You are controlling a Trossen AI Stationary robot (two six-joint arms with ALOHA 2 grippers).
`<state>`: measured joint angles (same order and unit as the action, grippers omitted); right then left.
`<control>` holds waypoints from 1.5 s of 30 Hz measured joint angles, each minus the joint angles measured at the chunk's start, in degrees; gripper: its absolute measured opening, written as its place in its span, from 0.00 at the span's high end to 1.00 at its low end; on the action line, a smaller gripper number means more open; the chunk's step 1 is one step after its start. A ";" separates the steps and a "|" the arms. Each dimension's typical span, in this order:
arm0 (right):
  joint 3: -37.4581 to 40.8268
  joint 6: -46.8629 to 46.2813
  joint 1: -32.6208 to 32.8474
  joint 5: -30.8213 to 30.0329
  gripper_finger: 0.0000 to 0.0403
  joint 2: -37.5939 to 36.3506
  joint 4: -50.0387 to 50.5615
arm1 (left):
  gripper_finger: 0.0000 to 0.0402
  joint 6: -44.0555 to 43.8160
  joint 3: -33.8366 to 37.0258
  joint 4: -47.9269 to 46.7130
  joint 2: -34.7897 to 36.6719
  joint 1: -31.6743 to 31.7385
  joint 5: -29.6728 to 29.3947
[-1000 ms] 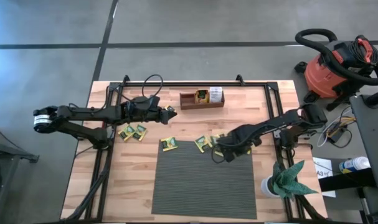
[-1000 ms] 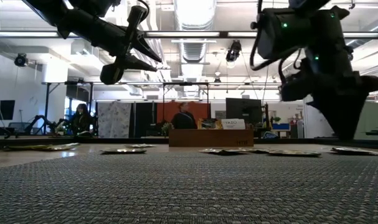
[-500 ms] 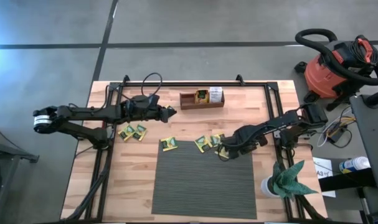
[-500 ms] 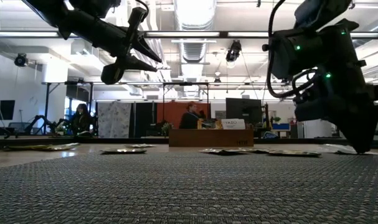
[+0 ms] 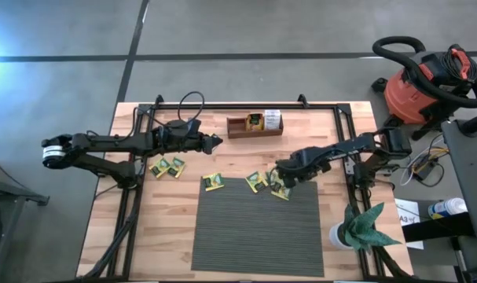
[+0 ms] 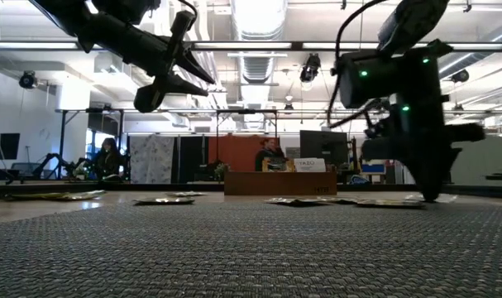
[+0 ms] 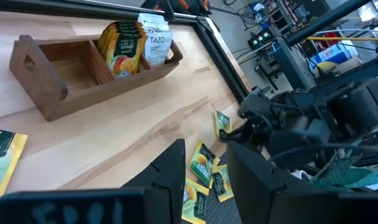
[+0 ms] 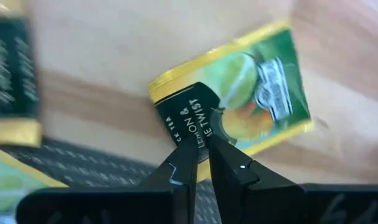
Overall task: Pick & Place Tea
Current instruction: Put the yellow tea bag into the left section of the wooden organizer
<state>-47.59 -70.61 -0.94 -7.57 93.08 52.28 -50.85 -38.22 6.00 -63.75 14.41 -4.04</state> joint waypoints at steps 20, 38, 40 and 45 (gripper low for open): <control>-0.39 15.52 -14.82 3.87 0.90 0.04 -31.92 | 0.73 -0.08 0.00 0.00 0.00 1.07 -2.77; -8.38 24.73 -16.23 -5.46 0.90 -0.98 -7.16 | 0.73 -0.57 0.00 0.02 0.00 1.43 -4.81; -7.67 23.79 -16.18 -5.44 0.90 -0.98 -5.46 | 0.73 -0.59 0.00 0.02 0.00 1.81 -5.08; -5.27 22.73 -16.18 -2.68 0.90 -0.98 -4.64 | 0.73 -0.57 0.00 0.04 0.00 2.69 -5.08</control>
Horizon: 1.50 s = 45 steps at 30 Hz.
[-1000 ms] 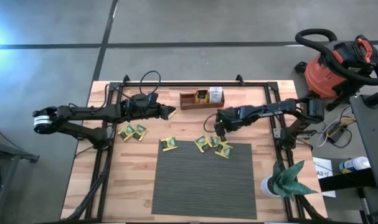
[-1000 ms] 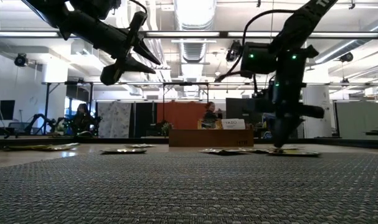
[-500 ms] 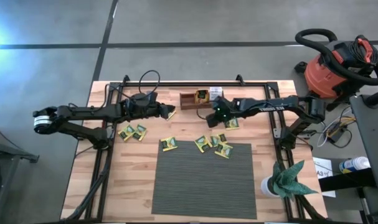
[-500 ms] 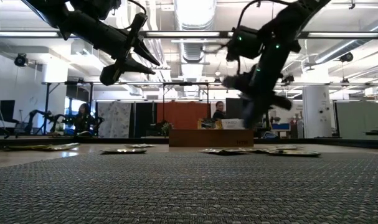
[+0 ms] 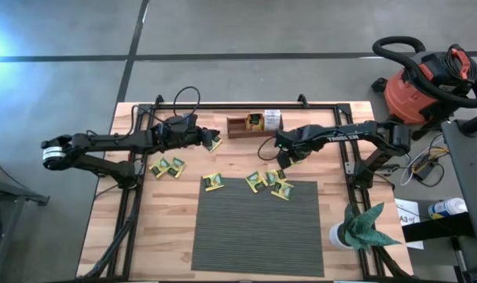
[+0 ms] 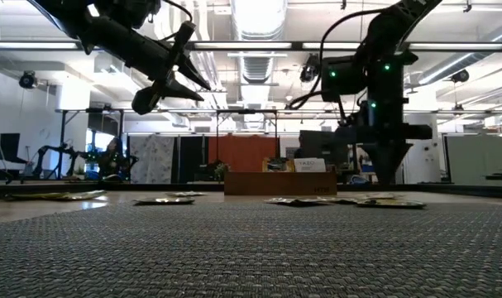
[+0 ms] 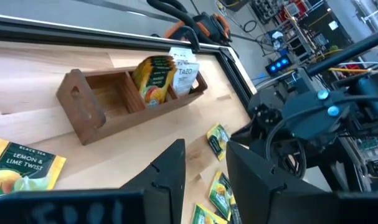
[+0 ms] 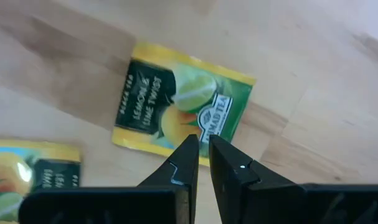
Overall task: Pick & Place Tea
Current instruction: Put the yellow tea bag into the left section of the wooden organizer
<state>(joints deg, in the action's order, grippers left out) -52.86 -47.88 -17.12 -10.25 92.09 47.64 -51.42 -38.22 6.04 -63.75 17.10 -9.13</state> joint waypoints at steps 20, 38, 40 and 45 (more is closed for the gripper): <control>2.48 1.54 -0.13 0.10 0.90 4.02 -6.03 | 0.73 0.02 0.00 -0.04 0.00 0.62 0.02; 1.65 -15.13 -0.02 9.02 0.90 4.57 -31.27 | 0.73 0.04 0.00 -0.04 0.00 0.59 -0.22; 1.64 -14.94 -0.04 8.86 0.90 4.45 -33.02 | 0.73 0.06 0.00 -0.04 0.00 0.59 -0.22; 1.64 -10.11 0.13 8.78 0.90 3.35 -33.69 | 0.73 0.04 0.02 -0.06 0.00 0.59 -0.22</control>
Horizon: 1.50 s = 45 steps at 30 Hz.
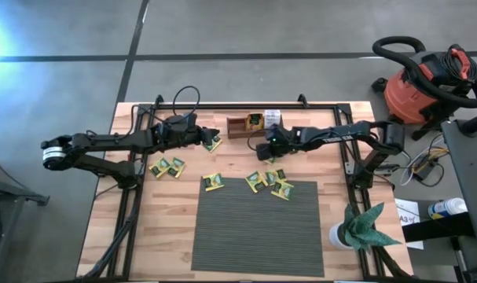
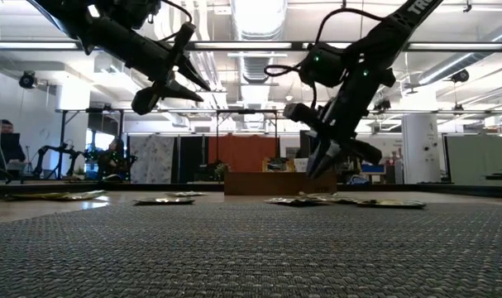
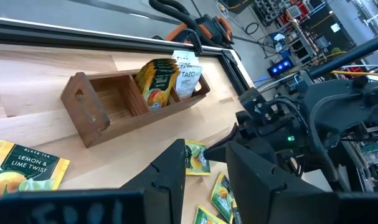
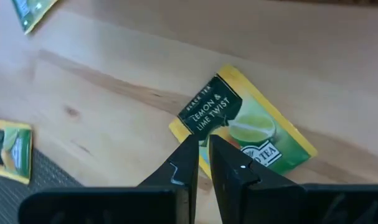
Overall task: Pick & Place Tea
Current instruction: Put the yellow tea bag into the left section of the wooden organizer
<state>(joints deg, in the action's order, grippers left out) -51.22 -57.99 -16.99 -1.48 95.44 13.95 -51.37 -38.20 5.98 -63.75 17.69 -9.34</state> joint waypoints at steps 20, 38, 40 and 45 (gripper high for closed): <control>-0.13 19.75 0.72 -1.49 0.90 -11.17 6.98 | 0.73 -2.40 0.00 4.47 0.02 0.15 -5.79; 0.00 17.81 -2.16 1.93 0.90 -4.30 16.23 | 0.73 -3.76 -1.76 17.81 -18.74 -0.14 3.80; 0.02 17.74 -2.14 1.95 0.90 -3.21 15.85 | 0.73 -3.72 -3.51 18.13 -22.64 -0.11 4.03; 0.02 18.22 -2.14 1.92 0.90 -0.97 15.43 | 0.73 -2.16 -7.51 18.02 -31.30 -0.92 9.69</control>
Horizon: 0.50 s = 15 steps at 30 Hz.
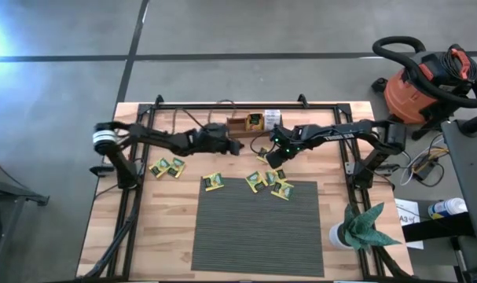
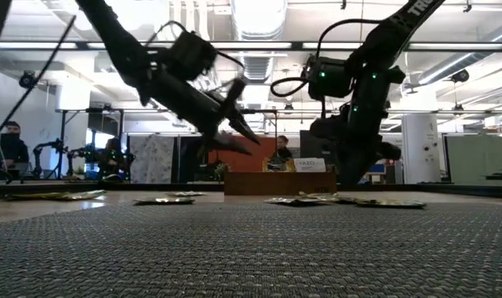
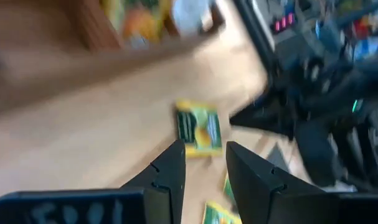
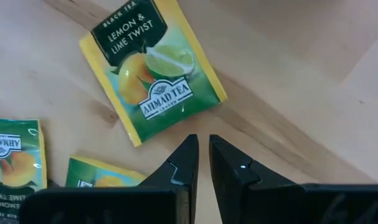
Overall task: Pick & Place Tea
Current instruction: Put the yellow tea bag into the left section of the wooden organizer
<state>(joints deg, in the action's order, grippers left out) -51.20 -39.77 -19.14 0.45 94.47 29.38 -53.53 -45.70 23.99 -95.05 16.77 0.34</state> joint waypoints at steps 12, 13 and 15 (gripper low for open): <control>0.00 7.03 0.06 0.90 0.90 -1.63 -3.97 | 0.73 5.53 -6.89 -0.82 -8.55 -2.86 2.61; 0.00 7.36 0.11 0.90 0.90 -2.18 -3.94 | 0.73 5.97 -6.89 -1.04 -8.55 -2.86 2.08; 0.00 8.31 0.11 0.91 0.89 -3.30 -3.95 | 0.73 7.10 -6.92 -1.14 -8.63 -2.84 0.51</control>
<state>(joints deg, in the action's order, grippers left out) -51.20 -31.46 -19.03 1.36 91.17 25.43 -46.43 -52.62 22.85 -103.67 13.93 0.85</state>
